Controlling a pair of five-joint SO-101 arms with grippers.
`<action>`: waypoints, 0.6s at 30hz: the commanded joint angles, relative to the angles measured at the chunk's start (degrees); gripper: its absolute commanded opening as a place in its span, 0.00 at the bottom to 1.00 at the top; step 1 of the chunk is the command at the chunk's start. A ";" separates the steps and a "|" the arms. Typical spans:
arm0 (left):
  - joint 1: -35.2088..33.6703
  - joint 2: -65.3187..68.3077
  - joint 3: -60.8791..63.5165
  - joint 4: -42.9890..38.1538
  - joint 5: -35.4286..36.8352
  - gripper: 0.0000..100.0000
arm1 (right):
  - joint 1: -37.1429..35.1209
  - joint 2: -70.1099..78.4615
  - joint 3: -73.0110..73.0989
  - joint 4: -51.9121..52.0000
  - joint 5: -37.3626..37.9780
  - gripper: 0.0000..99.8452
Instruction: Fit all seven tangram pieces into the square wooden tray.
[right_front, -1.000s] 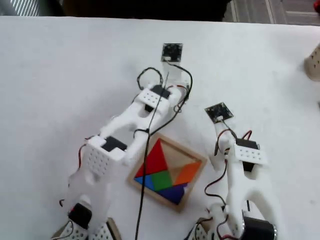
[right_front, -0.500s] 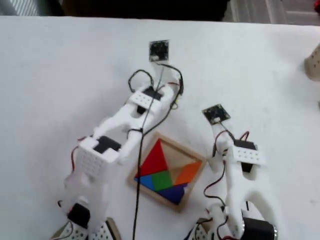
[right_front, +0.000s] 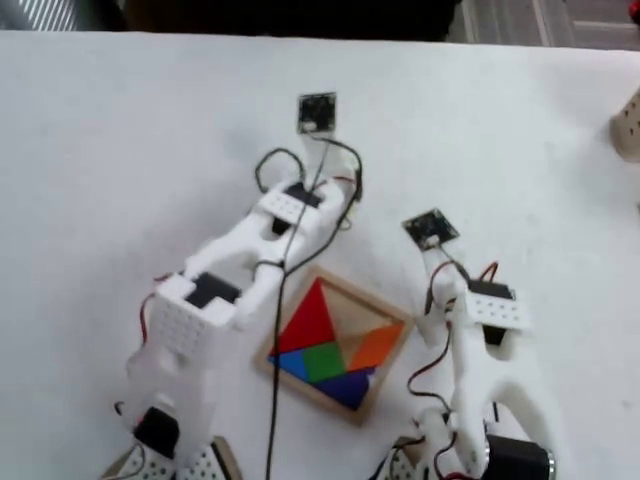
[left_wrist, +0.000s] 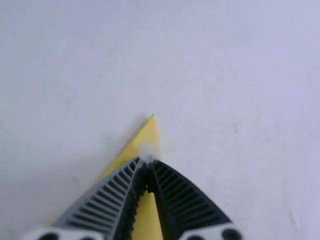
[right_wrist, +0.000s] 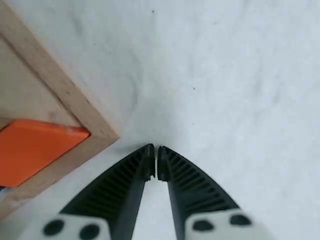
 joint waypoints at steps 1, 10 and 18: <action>1.71 -6.81 6.15 0.70 0.62 0.02 | -0.31 -1.80 0.09 0.31 0.79 0.02; 1.89 -24.22 20.31 -9.58 0.62 0.02 | -0.31 -1.80 0.09 0.31 0.79 0.02; -0.40 -15.08 15.82 -20.57 6.59 0.02 | -0.31 -1.80 0.18 0.40 0.70 0.02</action>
